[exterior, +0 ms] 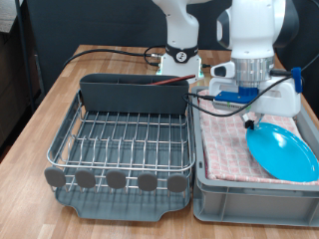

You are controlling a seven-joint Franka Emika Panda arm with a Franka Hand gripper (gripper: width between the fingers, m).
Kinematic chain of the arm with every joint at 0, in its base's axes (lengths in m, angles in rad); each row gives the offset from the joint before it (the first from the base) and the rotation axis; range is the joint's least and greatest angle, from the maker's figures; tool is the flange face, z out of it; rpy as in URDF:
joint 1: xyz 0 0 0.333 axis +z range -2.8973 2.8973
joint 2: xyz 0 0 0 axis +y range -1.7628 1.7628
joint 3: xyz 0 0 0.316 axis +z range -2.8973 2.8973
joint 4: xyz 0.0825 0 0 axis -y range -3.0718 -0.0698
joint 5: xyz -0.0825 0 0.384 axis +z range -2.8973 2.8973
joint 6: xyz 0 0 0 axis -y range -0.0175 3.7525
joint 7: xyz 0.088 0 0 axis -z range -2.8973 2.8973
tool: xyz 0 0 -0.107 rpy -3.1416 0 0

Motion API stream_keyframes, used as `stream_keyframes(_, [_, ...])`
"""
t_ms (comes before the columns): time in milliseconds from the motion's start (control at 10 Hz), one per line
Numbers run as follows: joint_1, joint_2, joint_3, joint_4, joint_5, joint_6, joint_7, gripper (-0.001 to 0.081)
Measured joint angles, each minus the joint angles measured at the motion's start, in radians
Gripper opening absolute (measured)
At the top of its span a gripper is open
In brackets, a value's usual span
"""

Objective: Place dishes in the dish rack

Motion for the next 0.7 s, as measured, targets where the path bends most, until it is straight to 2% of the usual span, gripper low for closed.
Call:
stream_keyframes(300, [0.000,-0.100,-0.030,0.053,-0.127,-0.230,0.078,0.0017])
stream_keyframes(700, [-0.001,-0.199,-0.039,0.176,-0.309,-0.651,0.158,0.0017])
